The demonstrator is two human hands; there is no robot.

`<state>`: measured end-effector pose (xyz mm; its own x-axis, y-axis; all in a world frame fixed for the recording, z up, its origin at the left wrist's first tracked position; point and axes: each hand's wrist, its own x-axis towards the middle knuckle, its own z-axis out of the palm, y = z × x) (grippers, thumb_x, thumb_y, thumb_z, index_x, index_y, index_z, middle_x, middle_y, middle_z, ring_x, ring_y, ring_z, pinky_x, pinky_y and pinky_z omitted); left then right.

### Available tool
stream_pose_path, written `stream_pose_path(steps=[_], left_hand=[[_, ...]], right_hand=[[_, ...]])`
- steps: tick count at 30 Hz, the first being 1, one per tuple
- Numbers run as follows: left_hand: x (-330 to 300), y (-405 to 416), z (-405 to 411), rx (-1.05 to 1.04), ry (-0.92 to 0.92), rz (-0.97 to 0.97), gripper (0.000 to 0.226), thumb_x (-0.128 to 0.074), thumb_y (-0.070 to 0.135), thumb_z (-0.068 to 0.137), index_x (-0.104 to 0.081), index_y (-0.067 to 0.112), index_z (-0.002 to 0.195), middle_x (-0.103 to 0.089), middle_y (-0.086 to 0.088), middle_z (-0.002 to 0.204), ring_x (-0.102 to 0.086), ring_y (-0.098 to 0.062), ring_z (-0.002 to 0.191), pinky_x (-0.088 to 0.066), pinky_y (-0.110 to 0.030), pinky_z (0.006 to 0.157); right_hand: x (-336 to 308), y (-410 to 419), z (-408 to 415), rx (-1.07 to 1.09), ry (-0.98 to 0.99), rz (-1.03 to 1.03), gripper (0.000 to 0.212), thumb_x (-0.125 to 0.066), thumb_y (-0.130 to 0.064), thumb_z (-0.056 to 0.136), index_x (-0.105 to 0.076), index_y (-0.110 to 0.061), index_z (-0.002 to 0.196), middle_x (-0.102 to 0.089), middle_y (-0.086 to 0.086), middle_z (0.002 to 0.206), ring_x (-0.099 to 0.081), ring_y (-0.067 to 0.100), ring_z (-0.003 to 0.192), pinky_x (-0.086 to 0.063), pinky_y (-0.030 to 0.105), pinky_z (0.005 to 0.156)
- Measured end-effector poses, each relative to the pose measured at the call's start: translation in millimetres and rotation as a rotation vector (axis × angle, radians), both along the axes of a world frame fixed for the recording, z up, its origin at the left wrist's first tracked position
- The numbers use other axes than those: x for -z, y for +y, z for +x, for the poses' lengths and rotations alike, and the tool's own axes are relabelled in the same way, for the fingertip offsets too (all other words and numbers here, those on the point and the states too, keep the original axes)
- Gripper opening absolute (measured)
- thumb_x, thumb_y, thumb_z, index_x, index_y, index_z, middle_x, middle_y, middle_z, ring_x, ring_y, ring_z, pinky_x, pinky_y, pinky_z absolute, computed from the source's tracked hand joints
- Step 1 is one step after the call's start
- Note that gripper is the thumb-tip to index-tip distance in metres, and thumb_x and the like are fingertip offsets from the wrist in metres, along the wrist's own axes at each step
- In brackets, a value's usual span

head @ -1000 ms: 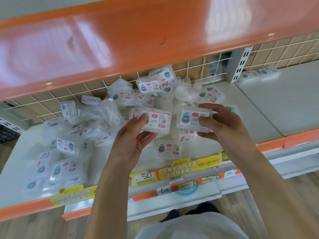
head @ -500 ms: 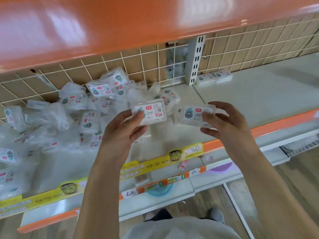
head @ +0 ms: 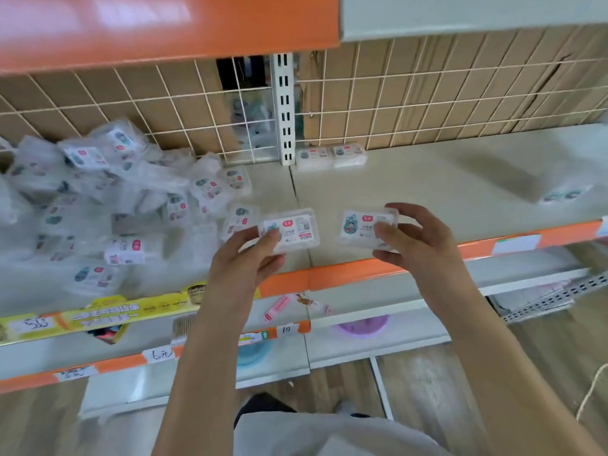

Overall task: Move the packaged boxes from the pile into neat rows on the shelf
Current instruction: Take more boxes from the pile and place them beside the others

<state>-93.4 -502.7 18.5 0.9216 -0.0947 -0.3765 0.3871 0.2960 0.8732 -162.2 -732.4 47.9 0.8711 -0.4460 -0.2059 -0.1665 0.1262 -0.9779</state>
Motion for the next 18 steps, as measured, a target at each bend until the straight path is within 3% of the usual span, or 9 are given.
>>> stream_pose_path(steps=[9,18], left_hand=[[12,-51,32,0.041,0.006,0.119,0.034,-0.078,0.018,0.085,-0.066,0.004,0.114,-0.075,-0.013,0.109,-0.072,-0.025,0.104,-0.056,-0.034,0.093],[28,-97,86,0.046,-0.019,0.215,0.031,-0.073,0.015,0.090,-0.063,0.004,0.117,-0.073,-0.011,0.111,-0.071,-0.021,0.105,-0.058,-0.028,0.087]], right_hand=[[18,-48,28,-0.038,0.029,-0.038,0.029,-0.072,-0.013,0.091,-0.063,-0.018,0.119,-0.074,0.014,0.100,-0.073,0.025,0.093,-0.062,0.038,0.080],[40,-92,71,-0.004,0.041,-0.125,0.026,-0.071,-0.015,0.091,-0.064,-0.020,0.115,-0.070,0.010,0.100,-0.074,0.022,0.088,-0.063,0.032,0.072]])
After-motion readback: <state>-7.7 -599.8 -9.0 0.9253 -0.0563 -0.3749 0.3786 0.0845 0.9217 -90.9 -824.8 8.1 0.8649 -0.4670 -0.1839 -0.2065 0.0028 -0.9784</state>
